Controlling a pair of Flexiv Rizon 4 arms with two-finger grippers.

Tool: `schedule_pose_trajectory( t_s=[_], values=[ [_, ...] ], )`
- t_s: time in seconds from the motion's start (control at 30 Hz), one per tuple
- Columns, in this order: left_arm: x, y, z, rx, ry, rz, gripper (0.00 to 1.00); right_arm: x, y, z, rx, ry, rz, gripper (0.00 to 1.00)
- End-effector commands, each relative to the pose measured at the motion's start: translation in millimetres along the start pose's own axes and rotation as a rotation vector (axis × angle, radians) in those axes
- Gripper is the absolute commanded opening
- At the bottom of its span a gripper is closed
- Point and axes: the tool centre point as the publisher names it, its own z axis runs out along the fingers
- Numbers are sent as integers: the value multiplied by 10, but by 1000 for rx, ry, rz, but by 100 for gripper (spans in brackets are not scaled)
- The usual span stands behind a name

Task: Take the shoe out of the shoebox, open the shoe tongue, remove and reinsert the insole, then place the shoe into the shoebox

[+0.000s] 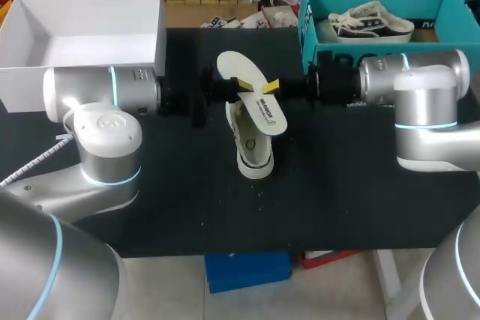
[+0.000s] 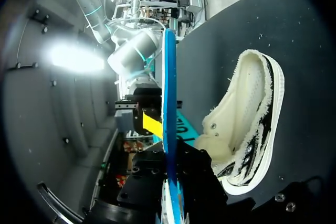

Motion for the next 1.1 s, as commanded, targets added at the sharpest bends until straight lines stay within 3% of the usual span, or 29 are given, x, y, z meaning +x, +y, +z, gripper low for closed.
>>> schedule_pose_trajectory(
  t_s=[0.03,0.07,0.1,0.5,0.9,1.1],
  values=[
    [9,-18,-4,-5,8,0,0,4,5,7,-2,-2,1,0],
    [13,-21,-3,-5,9,0,0,6,5,0,0,-2,-1,58],
    [16,-26,-3,-4,12,-1,0,11,5,-12,-2,-4,-1,100],
    [0,-252,-110,12,108,-28,0,-22,-55,-332,-68,-179,-10,100],
    [82,-671,-294,67,233,-98,0,1,-207,-866,-156,-309,-10,100],
    [165,-920,-365,112,287,-141,0,58,-368,-1103,-195,-353,-14,100]
  ],
)
